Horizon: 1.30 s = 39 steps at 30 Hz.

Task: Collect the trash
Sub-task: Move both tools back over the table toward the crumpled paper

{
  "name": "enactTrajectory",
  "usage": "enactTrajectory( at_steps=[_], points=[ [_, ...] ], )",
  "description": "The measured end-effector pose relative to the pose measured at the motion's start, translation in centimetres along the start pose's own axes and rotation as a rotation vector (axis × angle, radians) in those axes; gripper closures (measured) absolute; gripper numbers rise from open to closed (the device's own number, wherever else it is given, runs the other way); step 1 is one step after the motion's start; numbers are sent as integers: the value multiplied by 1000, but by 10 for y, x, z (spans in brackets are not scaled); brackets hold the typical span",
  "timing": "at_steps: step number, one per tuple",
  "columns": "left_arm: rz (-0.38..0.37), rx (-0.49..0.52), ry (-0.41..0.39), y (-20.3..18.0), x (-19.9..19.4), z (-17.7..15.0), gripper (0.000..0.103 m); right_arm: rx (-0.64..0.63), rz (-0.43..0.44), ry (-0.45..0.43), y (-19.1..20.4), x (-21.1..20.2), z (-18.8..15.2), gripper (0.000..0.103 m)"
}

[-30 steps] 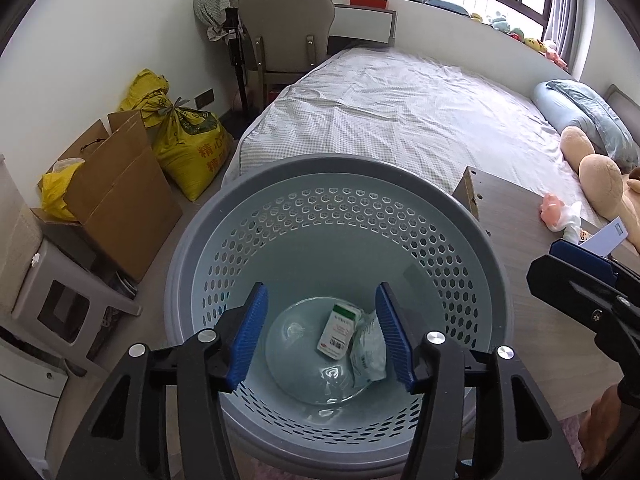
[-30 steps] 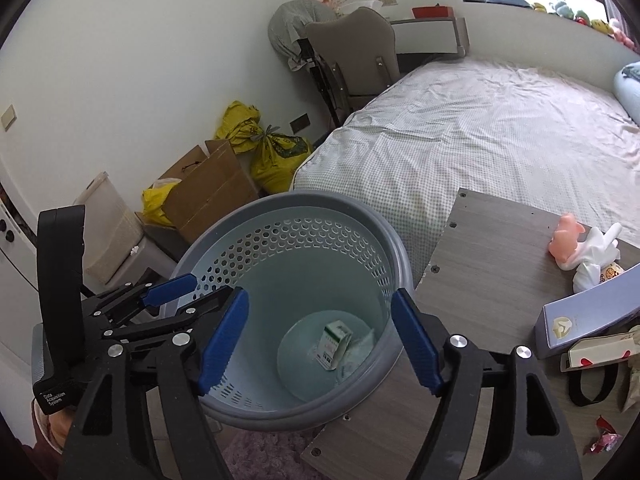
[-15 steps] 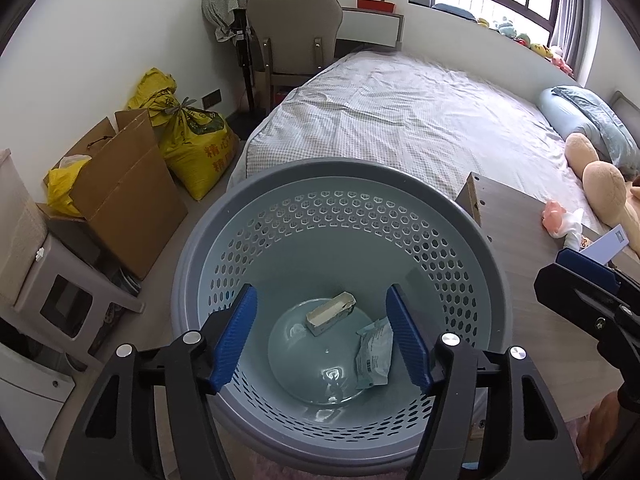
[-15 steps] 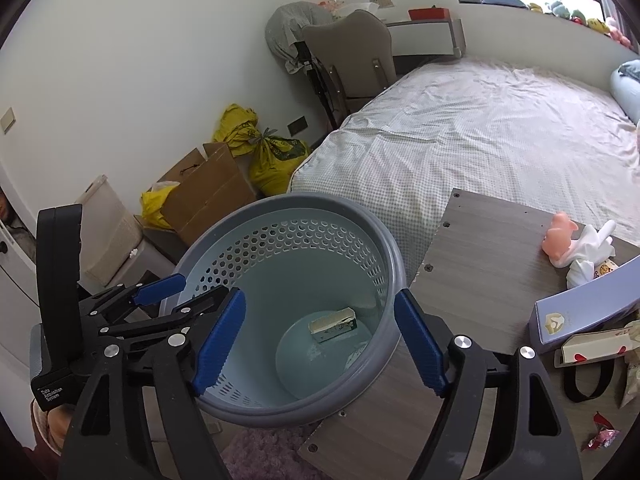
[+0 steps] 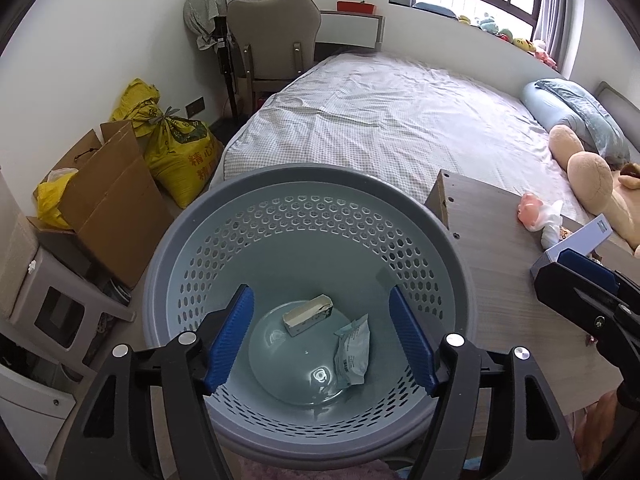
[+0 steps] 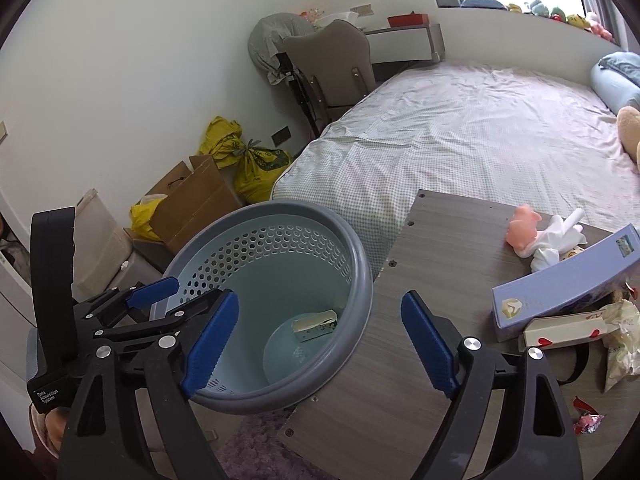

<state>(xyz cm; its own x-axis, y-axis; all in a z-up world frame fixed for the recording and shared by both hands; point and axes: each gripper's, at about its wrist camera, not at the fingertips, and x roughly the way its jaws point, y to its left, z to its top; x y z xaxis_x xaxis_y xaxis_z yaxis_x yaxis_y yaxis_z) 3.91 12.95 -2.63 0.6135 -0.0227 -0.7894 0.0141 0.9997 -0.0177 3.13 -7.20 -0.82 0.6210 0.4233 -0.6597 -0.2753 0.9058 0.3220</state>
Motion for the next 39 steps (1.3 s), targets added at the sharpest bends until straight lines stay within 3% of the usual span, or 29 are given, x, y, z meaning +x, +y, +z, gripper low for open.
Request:
enactTrajectory(
  at_steps=[26,39],
  points=[
    [-199,207,-2,-139,-10,-6,36,191,-258,-103,-107,-96,-39,18],
    [-241,293,21,-185,-9,-10,36,300,-349,-94,-162,-117,-70,18]
  ],
)
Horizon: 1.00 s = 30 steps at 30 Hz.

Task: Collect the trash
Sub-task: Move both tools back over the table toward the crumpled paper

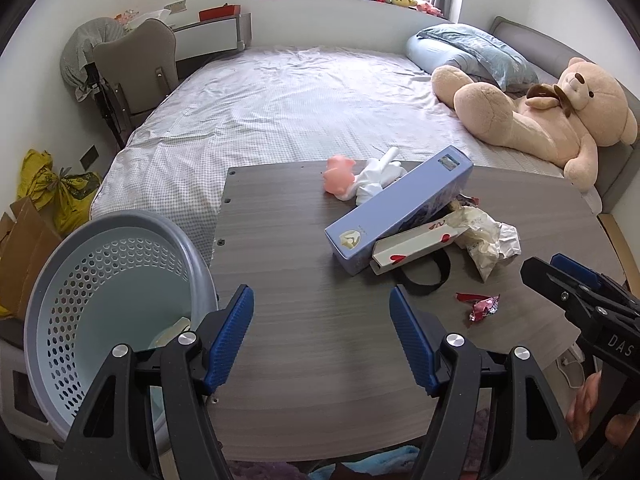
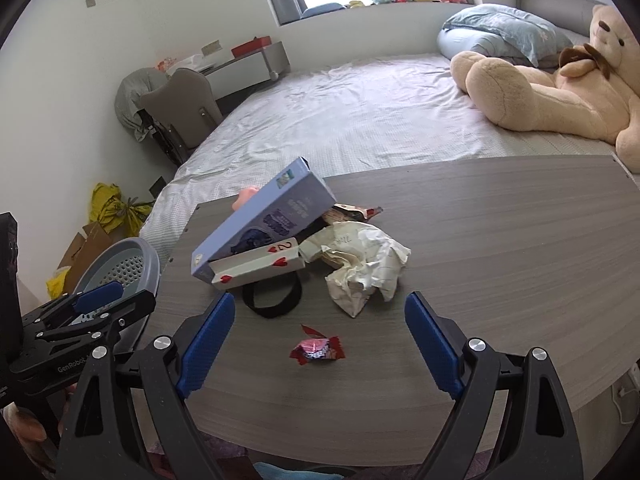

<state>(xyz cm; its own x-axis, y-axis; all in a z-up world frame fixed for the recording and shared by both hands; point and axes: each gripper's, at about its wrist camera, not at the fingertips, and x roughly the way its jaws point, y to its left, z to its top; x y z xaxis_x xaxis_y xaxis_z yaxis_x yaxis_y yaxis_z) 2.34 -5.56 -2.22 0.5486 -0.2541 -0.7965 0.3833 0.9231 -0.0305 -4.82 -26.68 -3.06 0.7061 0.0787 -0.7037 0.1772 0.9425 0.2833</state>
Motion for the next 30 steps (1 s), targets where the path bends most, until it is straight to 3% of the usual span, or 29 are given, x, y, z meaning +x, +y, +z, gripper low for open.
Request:
enactTrajectory(
  at_steps=[11,30],
  points=[
    [2,76,-31,-22,1,20,36,11,-3,1,-15,4,3,18],
    [16,51,-5,-32,14,20,35,-48,-42,52,-19,49,16,18]
  ],
)
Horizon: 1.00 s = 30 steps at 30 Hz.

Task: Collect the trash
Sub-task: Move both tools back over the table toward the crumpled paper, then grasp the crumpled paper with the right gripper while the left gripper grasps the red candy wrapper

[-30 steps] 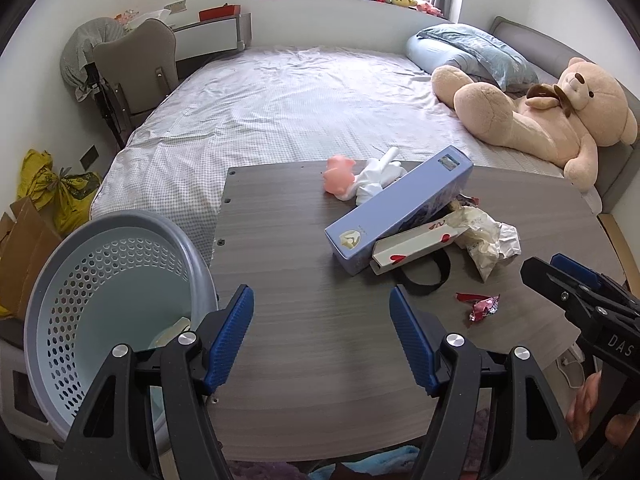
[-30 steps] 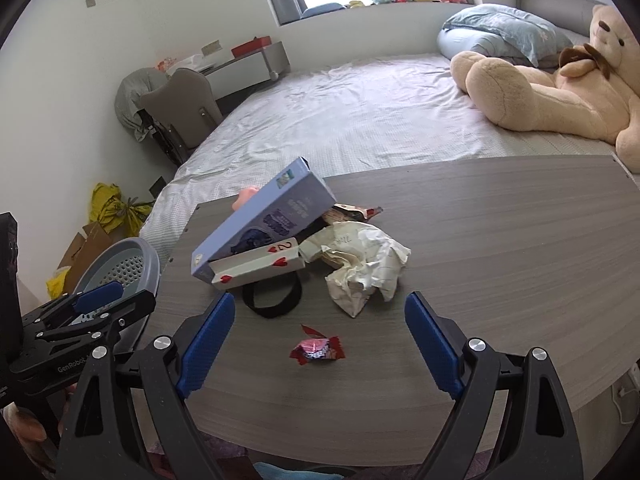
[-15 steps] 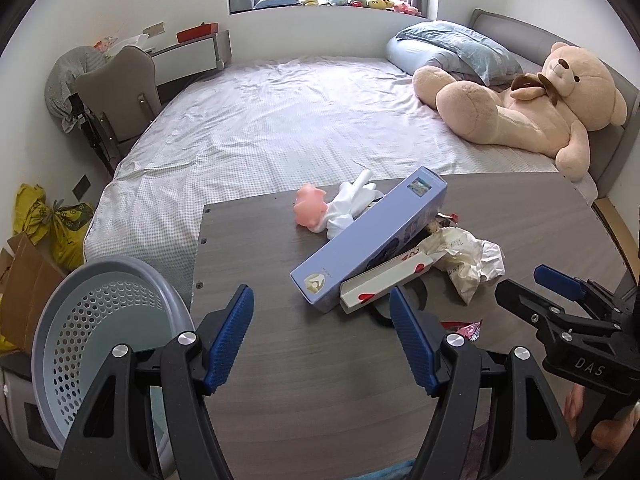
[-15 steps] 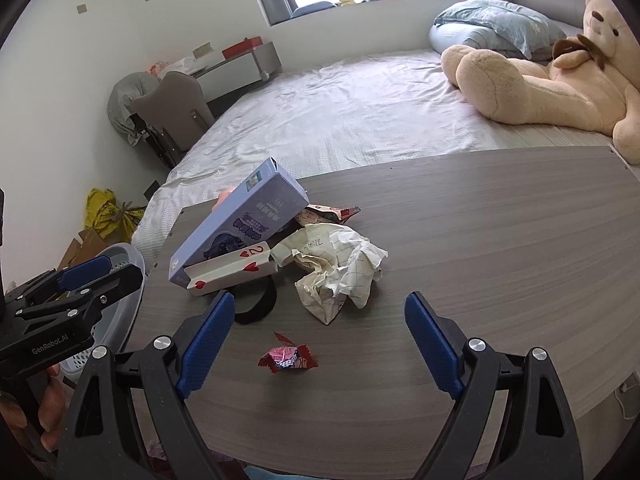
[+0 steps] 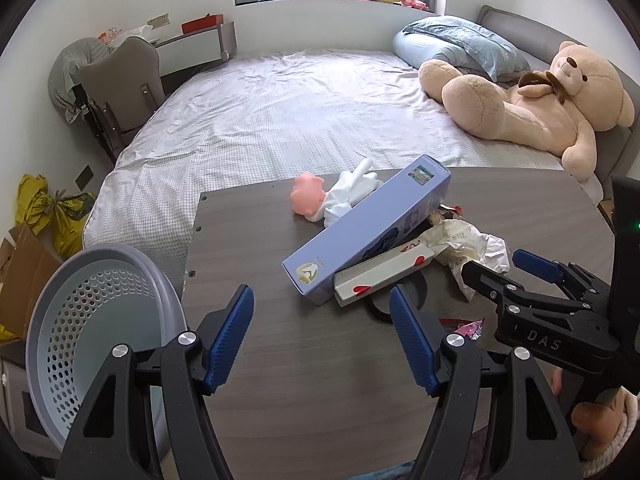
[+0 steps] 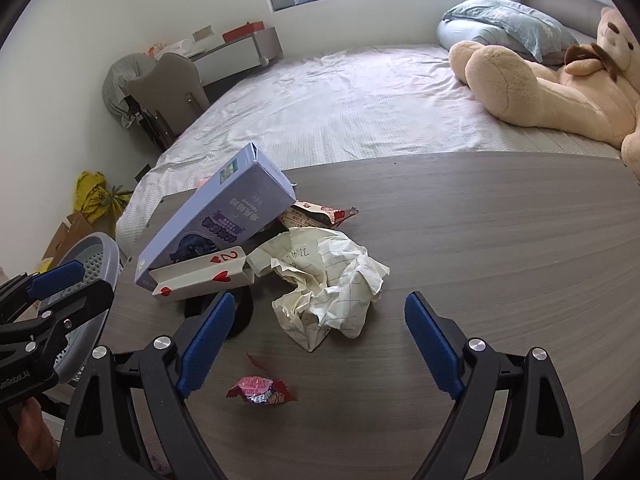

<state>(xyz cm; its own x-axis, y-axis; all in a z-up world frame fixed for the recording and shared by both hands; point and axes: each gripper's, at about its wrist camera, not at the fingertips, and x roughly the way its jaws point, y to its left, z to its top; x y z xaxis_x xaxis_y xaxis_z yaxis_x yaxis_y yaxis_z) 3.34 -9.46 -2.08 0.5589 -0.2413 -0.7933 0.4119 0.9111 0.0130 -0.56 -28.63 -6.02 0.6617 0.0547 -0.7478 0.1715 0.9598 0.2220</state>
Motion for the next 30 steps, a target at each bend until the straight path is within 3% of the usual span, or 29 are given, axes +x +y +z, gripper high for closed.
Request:
enactTrajectory(
  at_steps=[10,15,20,30],
  points=[
    [15,-21,11,4,1,-3,35,-32,-54,50,2,24,10,18],
    [12,-21,13,3,1,-3,35,-32,-40,73,0,29,12,40],
    [9,-20,15,3,2,-3,35,-3,-17,72,-6,26,10,53],
    [3,-13,18,-4,5,-5,36,96,13,36,-28,4,3,59]
  ],
)
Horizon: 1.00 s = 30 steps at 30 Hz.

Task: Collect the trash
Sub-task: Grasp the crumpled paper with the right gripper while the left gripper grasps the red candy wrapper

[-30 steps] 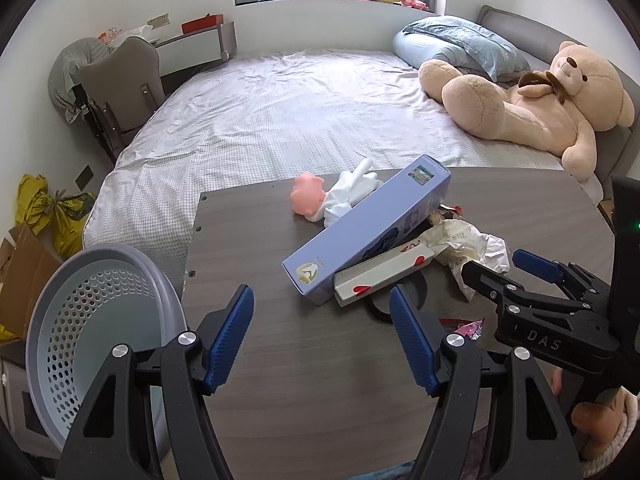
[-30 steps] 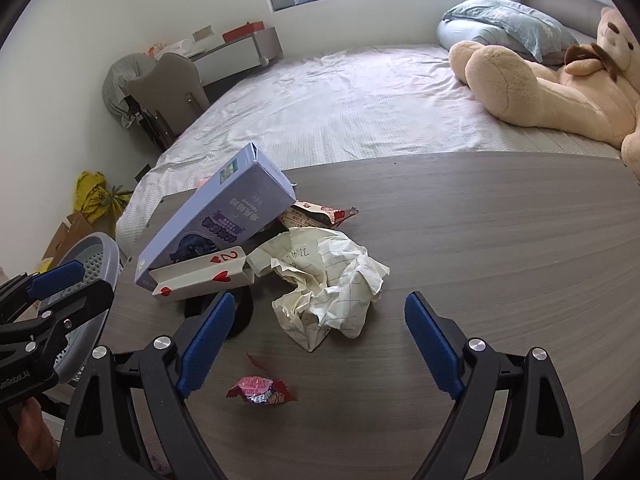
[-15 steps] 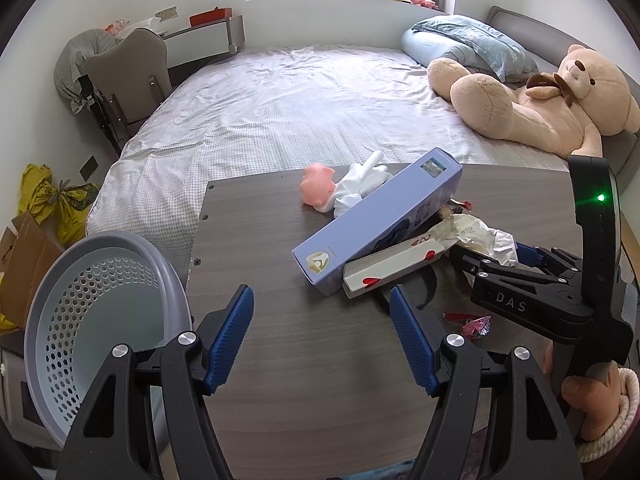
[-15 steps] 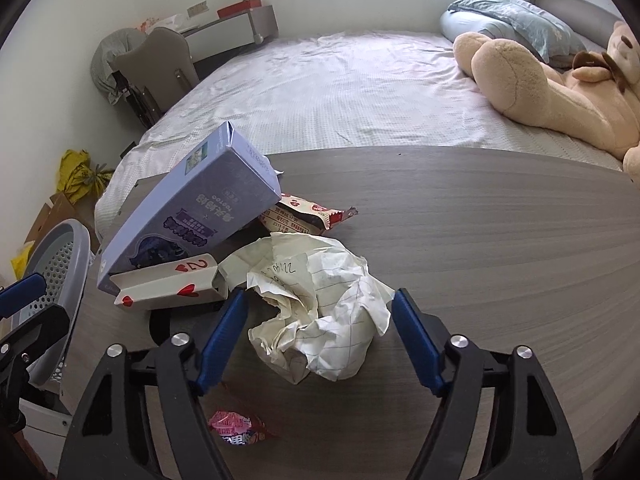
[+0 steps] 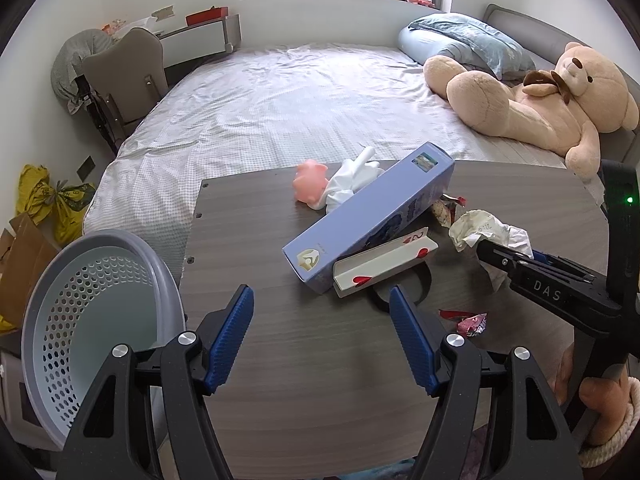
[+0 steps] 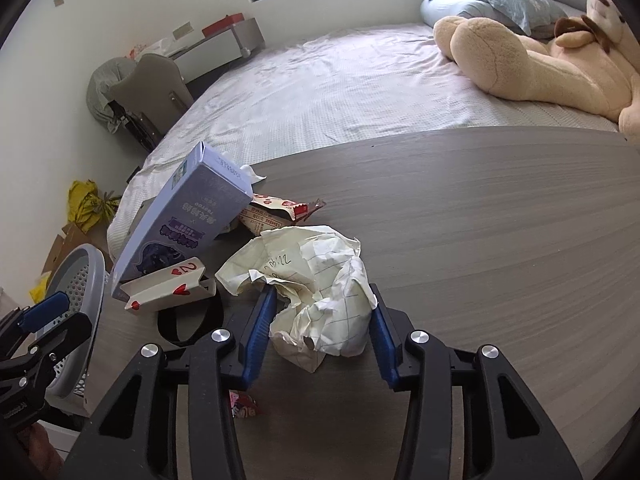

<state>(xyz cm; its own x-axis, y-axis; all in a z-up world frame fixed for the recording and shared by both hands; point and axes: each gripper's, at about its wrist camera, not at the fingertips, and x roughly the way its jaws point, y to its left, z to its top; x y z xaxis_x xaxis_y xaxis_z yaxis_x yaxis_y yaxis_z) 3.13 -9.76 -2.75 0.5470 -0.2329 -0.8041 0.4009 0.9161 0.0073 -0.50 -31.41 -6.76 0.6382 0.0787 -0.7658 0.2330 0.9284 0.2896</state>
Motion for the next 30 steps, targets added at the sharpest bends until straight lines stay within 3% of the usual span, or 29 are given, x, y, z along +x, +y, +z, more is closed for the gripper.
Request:
enactTrajectory(
  at_steps=[16,30],
  points=[
    [5,33,8,-6,13,9,36,66,40,-62,-20,-44,-17,59],
    [-120,139,93,-72,26,-10,35,160,7,-99,-62,-71,-35,59]
  ],
)
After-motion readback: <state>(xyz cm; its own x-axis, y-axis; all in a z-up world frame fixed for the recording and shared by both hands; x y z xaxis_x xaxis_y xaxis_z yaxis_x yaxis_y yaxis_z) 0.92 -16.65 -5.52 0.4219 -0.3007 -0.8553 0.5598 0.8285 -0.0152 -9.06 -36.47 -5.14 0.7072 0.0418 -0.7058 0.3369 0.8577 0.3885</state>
